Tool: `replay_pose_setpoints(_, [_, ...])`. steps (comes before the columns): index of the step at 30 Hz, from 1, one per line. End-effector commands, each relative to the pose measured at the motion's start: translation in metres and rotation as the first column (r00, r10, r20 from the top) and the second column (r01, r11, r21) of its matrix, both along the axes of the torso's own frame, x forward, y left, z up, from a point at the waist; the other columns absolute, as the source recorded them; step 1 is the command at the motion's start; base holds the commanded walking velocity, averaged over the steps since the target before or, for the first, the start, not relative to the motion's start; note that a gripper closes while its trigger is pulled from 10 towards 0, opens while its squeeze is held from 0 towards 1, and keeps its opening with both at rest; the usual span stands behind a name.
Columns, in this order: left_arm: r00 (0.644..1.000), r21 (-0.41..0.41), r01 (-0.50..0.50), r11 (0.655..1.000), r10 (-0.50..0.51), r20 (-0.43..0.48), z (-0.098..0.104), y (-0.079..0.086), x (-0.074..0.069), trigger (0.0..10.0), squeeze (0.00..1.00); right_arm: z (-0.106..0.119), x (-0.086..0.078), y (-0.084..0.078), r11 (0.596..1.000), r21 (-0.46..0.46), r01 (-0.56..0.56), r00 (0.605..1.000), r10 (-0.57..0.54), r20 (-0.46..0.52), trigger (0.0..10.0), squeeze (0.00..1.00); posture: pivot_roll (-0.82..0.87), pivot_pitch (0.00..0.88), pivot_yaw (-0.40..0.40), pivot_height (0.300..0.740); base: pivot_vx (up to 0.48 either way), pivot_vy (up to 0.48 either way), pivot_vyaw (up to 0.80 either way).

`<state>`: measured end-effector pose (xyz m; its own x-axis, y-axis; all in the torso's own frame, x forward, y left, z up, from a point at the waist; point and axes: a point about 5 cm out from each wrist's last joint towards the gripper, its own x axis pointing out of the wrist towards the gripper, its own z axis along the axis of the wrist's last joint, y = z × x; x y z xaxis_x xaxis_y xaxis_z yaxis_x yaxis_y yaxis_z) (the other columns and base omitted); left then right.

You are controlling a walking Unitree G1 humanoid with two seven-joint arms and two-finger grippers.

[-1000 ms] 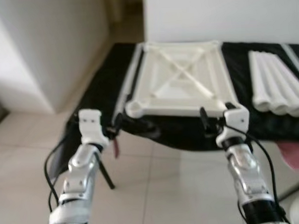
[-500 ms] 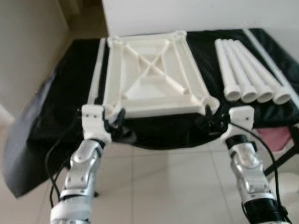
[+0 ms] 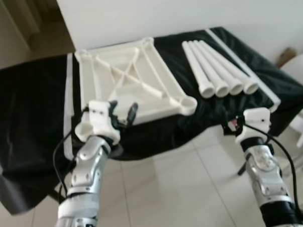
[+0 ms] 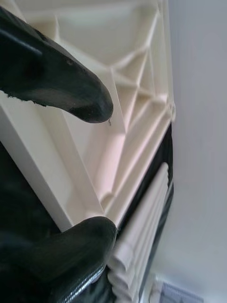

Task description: Building children table

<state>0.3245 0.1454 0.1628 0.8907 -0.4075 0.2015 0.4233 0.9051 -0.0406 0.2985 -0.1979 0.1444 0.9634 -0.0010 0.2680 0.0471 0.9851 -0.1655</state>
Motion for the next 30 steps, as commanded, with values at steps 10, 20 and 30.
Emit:
replay_pose_setpoints(10, [0.999,-0.019,0.036,0.999,-0.036,-0.01,-0.003,0.002,-0.003,10.0,0.0,0.001,0.001,-0.001,1.0,0.008,-0.004,1.0,0.004,0.013,10.0,0.0,0.0,0.0,0.044,0.74,0.0,0.0,0.0])
replay_pose_setpoints(20, [0.999,-0.017,0.034,0.999,-0.034,-0.012,-0.003,0.004,-0.002,10.0,0.0,0.003,0.002,-0.005,1.0,0.005,0.005,1.0,-0.005,0.019,10.0,0.0,0.01,0.0,0.041,0.74,0.237,0.0,0.0])
replay_pose_setpoints(30, [1.0,-0.01,0.016,1.0,-0.016,-0.018,-0.003,0.008,-0.002,10.0,0.0,0.003,0.002,-0.009,1.0,0.001,0.018,1.0,-0.018,0.022,10.0,0.0,0.01,0.0,0.043,0.74,0.308,0.0,0.0])
